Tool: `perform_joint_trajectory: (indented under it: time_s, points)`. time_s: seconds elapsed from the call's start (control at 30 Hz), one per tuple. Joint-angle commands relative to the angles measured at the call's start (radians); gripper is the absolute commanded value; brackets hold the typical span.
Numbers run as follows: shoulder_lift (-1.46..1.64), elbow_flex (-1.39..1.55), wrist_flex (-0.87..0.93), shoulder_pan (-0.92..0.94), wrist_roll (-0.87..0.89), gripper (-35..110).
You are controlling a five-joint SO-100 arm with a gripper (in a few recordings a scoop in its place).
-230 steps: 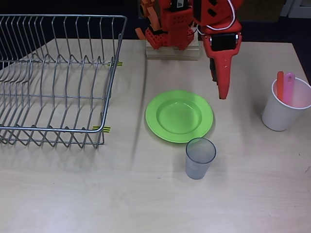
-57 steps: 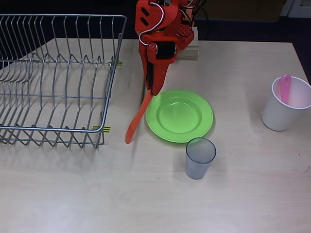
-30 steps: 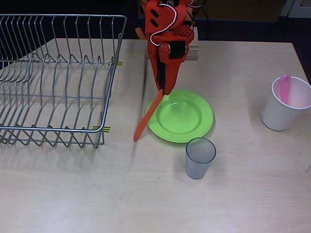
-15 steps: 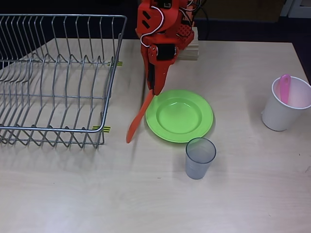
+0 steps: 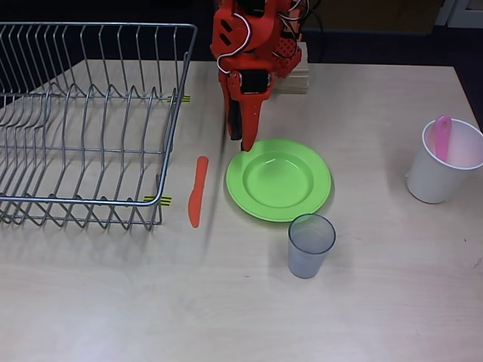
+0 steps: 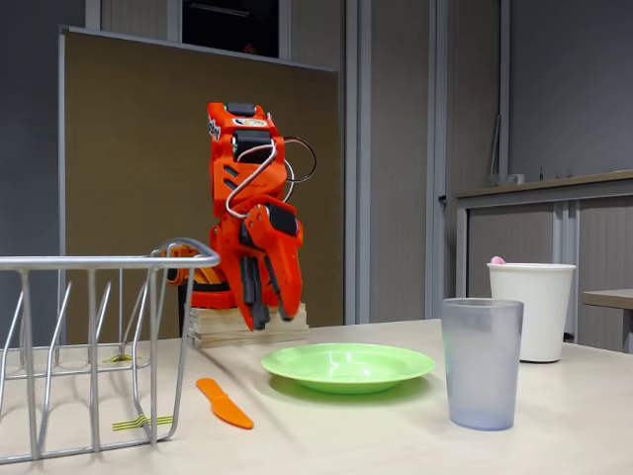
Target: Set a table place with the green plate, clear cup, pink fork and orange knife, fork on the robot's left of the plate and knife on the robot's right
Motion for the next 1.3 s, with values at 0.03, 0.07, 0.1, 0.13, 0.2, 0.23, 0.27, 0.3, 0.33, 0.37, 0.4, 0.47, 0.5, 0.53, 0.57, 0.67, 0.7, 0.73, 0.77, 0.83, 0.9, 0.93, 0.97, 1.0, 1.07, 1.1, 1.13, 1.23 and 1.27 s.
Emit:
perform_joint_trajectory:
  time_s: [0.03, 0.07, 0.1, 0.13, 0.2, 0.23, 0.27, 0.3, 0.33, 0.37, 0.4, 0.47, 0.5, 0.53, 0.57, 0.67, 0.7, 0.73, 0.77, 0.83, 0.9, 0.93, 0.97, 1.0, 1.07, 1.1, 1.13, 1.23, 1.27]
  points:
    - [0.071, 0.002, 0.026, -0.037, 0.014, 14]
    - [0.074, -0.014, 0.035, -0.049, 0.026, 13]
    - [0.074, -0.031, 0.048, -0.063, 0.043, 13]
    - [0.074, -0.051, 0.060, -0.077, 0.061, 13]
    - [0.080, -0.095, 0.086, -0.118, 0.123, 9]
    - [0.080, -0.121, 0.098, -0.144, 0.176, 7]
    - [0.078, -0.153, 0.120, -0.170, 0.229, 6]
    - [0.075, -0.187, 0.146, -0.198, 0.276, 5]
    - [0.071, -0.221, 0.175, -0.225, 0.331, 4]
    - [0.063, -0.259, 0.202, -0.258, 0.380, 7]
    - [0.055, -0.296, 0.224, -0.290, 0.431, 8]
    - [0.035, -0.368, 0.273, -0.365, 0.534, 13]
    - [0.021, -0.403, 0.298, -0.403, 0.594, 16]
    - [0.008, -0.433, 0.322, -0.445, 0.657, 18]
    - [-0.005, -0.460, 0.339, -0.488, 0.712, 19]
    - [-0.098, -0.558, 0.423, -0.635, 0.934, 23]
    - [-0.146, -0.600, 0.451, -0.686, 1.006, 23]
    - [-0.187, -0.638, 0.471, -0.733, 1.074, 23]
    - [-0.232, -0.680, 0.486, -0.776, 1.134, 23]
    - [-0.321, -0.769, 0.500, -0.848, 1.216, 23]
    - [-0.399, -0.848, 0.502, -0.911, 1.295, 21]
    - [-0.434, -0.881, 0.502, -0.939, 1.330, 20]
    - [-0.460, -0.905, 0.494, -0.965, 1.364, 19]
    - [-0.486, -0.927, 0.491, -0.988, 1.393, 18]
    - [-0.538, -0.968, 0.492, -1.034, 1.434, 17]
    - [-0.563, -0.989, 0.500, -1.057, 1.453, 17]
    - [-0.584, -1.006, 0.506, -1.078, 1.470, 17]
    - [-0.644, -1.049, 0.505, -1.135, 1.486, 18]
    - [-0.664, -1.060, 0.497, -1.150, 1.486, 18]
